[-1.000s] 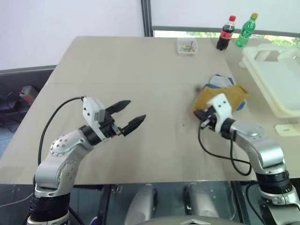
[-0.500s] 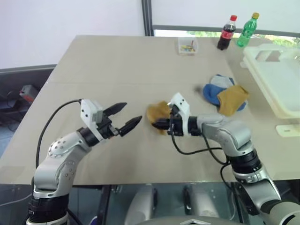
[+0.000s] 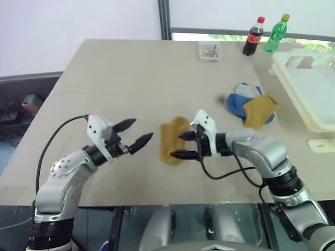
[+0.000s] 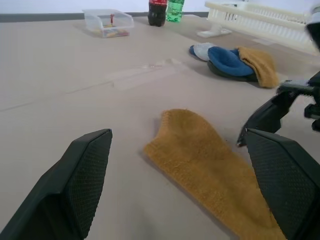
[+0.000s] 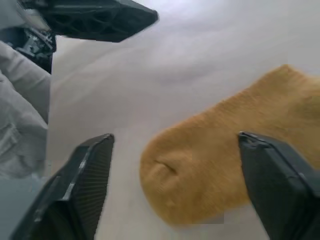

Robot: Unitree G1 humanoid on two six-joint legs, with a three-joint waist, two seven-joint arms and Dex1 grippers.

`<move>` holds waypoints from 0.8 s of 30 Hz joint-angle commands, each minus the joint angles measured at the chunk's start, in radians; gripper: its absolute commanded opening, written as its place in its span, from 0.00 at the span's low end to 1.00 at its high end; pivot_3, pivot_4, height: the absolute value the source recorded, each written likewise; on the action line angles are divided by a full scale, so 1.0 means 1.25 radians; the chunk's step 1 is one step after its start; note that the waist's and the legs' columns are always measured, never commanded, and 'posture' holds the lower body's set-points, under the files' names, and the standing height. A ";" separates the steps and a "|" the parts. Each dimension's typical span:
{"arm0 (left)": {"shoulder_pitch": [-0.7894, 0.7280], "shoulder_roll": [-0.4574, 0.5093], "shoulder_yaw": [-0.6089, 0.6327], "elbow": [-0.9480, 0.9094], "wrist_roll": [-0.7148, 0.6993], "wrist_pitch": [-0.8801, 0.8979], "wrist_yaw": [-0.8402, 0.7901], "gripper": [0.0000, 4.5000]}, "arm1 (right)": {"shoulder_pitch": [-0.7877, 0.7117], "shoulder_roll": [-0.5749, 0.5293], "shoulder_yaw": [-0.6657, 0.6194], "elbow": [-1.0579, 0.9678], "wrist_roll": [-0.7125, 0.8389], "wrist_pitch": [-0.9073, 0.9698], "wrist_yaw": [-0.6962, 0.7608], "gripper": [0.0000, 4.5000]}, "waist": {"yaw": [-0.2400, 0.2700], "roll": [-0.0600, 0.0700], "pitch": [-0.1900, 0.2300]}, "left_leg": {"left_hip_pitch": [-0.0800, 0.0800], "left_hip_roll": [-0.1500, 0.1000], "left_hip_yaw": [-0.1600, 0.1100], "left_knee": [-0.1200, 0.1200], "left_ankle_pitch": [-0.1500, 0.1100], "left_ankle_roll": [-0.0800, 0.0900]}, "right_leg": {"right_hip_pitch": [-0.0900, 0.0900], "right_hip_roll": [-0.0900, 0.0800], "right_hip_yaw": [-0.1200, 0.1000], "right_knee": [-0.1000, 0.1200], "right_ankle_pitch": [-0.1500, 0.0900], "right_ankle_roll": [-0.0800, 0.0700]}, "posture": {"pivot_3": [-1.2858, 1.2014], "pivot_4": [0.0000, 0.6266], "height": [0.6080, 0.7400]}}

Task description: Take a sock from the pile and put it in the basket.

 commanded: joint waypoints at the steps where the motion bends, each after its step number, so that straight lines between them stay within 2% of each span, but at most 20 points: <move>1: -0.017 0.009 -0.002 0.023 0.025 -0.034 -0.011 1.00 | 0.018 -0.081 0.025 -0.081 -0.089 -0.175 0.046 0.89 | 0.001 0.000 0.000 | 0.000 0.000 0.000 0.000 0.000 0.000 | 0.000 0.000 0.000 0.000 0.000 0.000 | 0.52 0.24 1.00; 6: -0.029 0.012 -0.006 0.060 0.046 -0.055 -0.029 1.00 | 0.023 -0.128 0.071 -0.057 -0.159 -0.337 0.113 0.89 | -0.002 0.000 0.000 | 0.000 0.000 0.000 0.000 0.000 0.000 | 0.000 0.000 0.000 -0.001 0.000 0.000 | 0.52 0.24 1.00; 13: -0.011 0.030 0.007 0.049 0.031 -0.066 -0.080 1.00 | 0.020 -0.094 0.100 0.067 -0.188 -0.500 0.206 0.89 | 0.000 0.000 0.000 | 0.000 0.001 0.000 0.000 0.000 0.000 | 0.000 0.000 0.000 -0.001 0.000 0.000 | 0.52 0.24 1.00; 16: 0.037 0.047 0.043 0.006 -0.022 -0.065 -0.138 1.00 | 0.019 -0.075 0.110 0.110 -0.206 -0.532 0.221 0.89 | -0.003 0.000 0.000 | 0.000 0.001 0.000 0.000 0.000 0.000 | 0.000 0.000 0.000 -0.001 0.000 0.000 | 0.52 0.24 1.00; 24: 0.173 0.093 0.152 -0.030 -0.078 -0.086 -0.239 1.00 | 0.035 -0.029 0.119 0.151 -0.251 -0.573 0.211 0.89 | 0.000 0.001 0.000 | 0.000 0.001 0.000 -0.002 0.000 0.000 | 0.000 -0.003 0.000 -0.002 0.000 -0.001 | 0.52 0.24 1.00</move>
